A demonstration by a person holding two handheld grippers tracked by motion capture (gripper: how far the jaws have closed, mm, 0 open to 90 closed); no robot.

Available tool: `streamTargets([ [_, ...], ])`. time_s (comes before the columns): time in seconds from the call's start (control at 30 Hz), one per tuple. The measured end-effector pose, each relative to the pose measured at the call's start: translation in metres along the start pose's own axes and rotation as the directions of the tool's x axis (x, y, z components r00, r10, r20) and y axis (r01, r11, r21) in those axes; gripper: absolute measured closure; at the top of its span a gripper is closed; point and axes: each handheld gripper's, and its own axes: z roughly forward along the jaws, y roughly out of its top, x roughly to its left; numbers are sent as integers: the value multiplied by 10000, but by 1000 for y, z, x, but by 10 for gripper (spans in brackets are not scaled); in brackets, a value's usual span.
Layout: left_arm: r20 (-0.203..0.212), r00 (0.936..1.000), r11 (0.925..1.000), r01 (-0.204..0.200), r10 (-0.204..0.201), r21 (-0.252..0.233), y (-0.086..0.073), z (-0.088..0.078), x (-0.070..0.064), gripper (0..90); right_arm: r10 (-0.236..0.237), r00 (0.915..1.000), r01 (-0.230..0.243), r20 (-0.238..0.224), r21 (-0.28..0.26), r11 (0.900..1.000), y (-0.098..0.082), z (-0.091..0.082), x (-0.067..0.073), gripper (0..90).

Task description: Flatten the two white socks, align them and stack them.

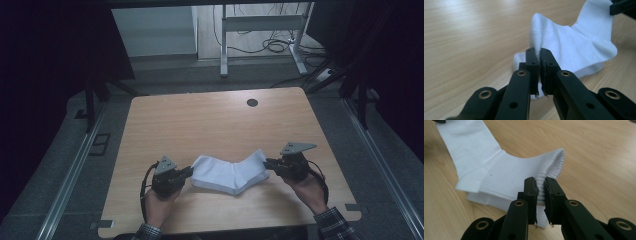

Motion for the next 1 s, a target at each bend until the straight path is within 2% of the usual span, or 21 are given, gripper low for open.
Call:
streamTargets([
  [0.17,-295,9993,9985,-215,230,503,-3,11,-2,860,-39,10000,40,-28,553,9985,-4,11,1,789],
  [0.3,-470,9981,9956,-364,405,861,-5,17,-2,859,-260,9996,248,110,1009,9946,-6,19,3,786],
  [0.43,-531,9978,9928,-324,387,1153,-7,21,-2,857,-370,9990,329,260,1428,9892,-9,24,3,783],
  [0.63,-725,9960,9869,-408,527,1559,-9,28,-2,839,-293,9990,223,347,1876,9820,-12,31,1,768],
  [0.7,-884,9938,9851,-519,671,1637,-9,30,-3,805,-363,9985,273,410,2030,9788,-14,33,0,752],
  [0.77,-1124,9899,9819,-658,866,1775,-10,33,-4,729,-399,9981,293,462,2120,9768,-15,35,-1,715],
  [0.83,-1476,9828,9777,-815,1111,1935,-11,36,-5,659,-512,9970,376,579,2157,9757,-16,36,-2,637],
  [0.97,-1854,9737,9713,-904,1326,2200,-13,42,-6,537,-489,9962,326,723,2113,9769,-17,38,-4,578],
  [1.0,-1979,9711,9718,-889,1333,2186,-14,45,-5,515,-405,9968,251,690,2111,9771,-18,38,-5,572],
])
